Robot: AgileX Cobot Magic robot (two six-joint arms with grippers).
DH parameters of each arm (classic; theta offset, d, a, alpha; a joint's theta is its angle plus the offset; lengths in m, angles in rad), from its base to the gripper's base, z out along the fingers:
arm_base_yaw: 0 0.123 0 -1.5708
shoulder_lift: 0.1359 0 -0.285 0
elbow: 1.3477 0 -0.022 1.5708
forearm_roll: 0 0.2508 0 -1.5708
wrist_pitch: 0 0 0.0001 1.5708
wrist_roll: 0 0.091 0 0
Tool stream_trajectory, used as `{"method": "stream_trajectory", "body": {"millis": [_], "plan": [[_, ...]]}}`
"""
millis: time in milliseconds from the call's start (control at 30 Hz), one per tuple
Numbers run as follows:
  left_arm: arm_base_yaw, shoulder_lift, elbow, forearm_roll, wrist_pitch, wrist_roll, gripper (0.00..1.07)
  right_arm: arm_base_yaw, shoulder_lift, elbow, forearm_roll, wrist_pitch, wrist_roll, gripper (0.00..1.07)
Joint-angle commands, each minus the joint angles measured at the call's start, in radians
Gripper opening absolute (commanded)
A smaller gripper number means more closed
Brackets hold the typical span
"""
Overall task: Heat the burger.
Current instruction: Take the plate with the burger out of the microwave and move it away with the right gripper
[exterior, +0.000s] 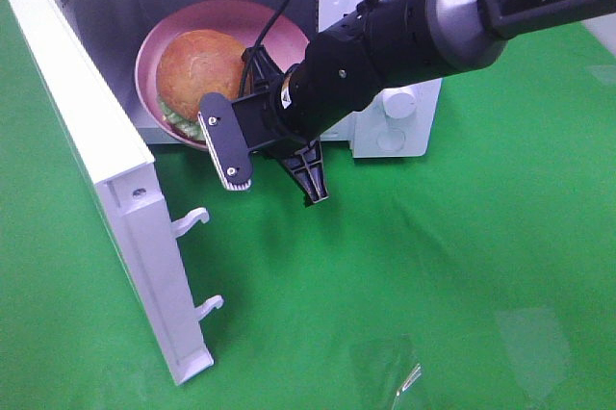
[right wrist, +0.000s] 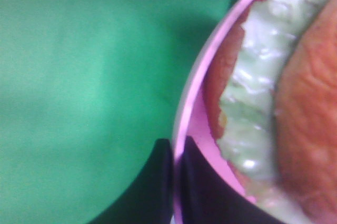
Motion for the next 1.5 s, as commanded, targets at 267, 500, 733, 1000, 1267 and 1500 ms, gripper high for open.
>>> {"method": "stream_trajectory", "body": {"millis": [267, 500, 733, 1000, 1267, 1500], "plan": [[0.004, -0.018, 0.003, -0.006, -0.003, 0.005, 1.0, -0.002, -0.086, 0.045, 0.07, -0.017, -0.068, 0.0], [0.004, -0.018, 0.003, -0.006, -0.003, 0.005, 1.0, -0.002, -0.138, 0.082, 0.122, 0.031, -0.148, 0.0], [0.004, -0.018, 0.003, -0.006, -0.003, 0.005, 1.0, -0.002, -0.177, 0.092, 0.159, 0.107, -0.185, 0.0], [0.004, -0.018, 0.003, -0.006, -0.003, 0.005, 1.0, -0.002, -0.218, 0.12, 0.18, 0.143, -0.205, 0.0], [0.004, -0.018, 0.003, -0.006, -0.003, 0.005, 1.0, -0.002, -0.281, 0.217, 0.193, 0.134, -0.214, 0.0], [0.004, -0.018, 0.003, -0.006, -0.003, 0.005, 1.0, 0.001, -0.327, 0.273, 0.193, 0.135, -0.208, 0.0]]}}
